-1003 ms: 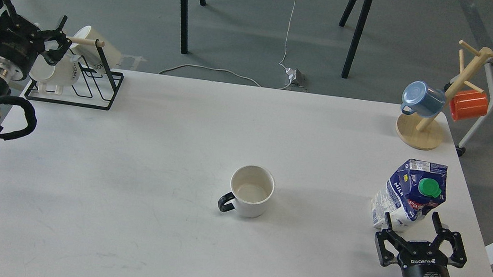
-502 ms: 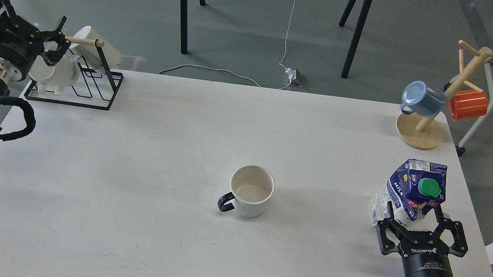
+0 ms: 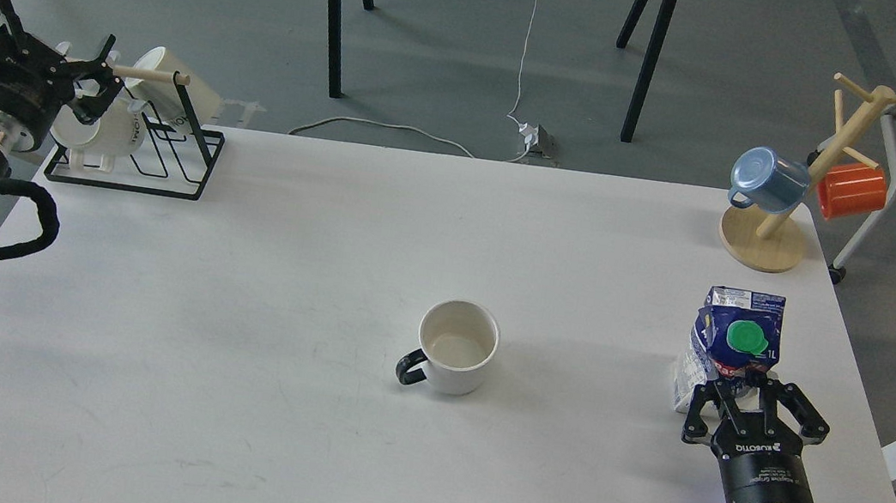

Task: Place cup and milk with both arms
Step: 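Slide the milk carton with the right gripper beside the white mug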

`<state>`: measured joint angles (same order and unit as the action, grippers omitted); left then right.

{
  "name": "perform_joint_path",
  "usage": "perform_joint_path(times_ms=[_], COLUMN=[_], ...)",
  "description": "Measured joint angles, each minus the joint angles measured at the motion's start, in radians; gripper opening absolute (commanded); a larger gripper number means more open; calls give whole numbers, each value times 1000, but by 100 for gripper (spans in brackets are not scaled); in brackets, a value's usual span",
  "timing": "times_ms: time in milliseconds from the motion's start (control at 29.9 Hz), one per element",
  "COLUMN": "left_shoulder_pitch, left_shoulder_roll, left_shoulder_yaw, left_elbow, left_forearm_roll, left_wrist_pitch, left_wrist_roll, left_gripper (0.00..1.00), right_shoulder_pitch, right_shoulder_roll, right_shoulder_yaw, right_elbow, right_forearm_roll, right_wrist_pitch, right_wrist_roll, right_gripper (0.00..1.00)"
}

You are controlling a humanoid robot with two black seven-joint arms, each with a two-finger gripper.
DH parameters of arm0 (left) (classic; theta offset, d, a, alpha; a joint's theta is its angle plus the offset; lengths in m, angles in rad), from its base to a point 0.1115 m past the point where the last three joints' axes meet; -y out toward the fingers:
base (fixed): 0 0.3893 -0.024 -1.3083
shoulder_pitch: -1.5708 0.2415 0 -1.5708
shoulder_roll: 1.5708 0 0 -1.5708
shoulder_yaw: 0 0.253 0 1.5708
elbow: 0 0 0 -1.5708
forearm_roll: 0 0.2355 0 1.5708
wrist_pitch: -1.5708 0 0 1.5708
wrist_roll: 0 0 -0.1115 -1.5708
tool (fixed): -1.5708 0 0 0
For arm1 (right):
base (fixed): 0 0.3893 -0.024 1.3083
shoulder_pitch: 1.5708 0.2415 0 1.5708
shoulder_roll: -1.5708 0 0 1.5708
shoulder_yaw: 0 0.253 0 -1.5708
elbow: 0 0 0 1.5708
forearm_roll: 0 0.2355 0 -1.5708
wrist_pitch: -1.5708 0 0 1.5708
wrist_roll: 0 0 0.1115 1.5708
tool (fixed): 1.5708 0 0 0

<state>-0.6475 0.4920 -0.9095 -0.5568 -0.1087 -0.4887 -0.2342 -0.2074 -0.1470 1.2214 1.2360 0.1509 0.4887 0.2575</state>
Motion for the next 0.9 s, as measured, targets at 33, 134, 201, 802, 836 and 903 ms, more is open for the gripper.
perform_joint_path(times_ms=[33,134,201,802,836,903], left_shoulder_pitch=[0,-2,-3,-10,-11,-12], left_shoulder_roll=[0,0,-1,1,1,1], left_shoulder_yaw=[0,1,2,22,22,24], left_elbow=[0,7,19,42,42,42], left_forearm_roll=[0,1,1,3,3,4], left_wrist_pitch=[0,0,0,0,0,0], left_wrist_roll=[-1,-2,-2,6,6,6], left_gripper=[99,99,99,99,99,99], right_shoulder_pitch=[-2,-6,-8,81,89,98], right_shoulder_roll=[0,-1,-1,137,139,142], right_shoulder_yaw=[-4,-30,-46,-262,-266,-284], right_elbow=[3,30,68,46,43,39], right_forearm_roll=[0,-1,-1,-37,-37,-37], right_wrist_pitch=[0,0,0,0,0,0], right_wrist_roll=[-1,-3,-4,-21,-24,-28], right_gripper=[24,23,23,24,24,24])
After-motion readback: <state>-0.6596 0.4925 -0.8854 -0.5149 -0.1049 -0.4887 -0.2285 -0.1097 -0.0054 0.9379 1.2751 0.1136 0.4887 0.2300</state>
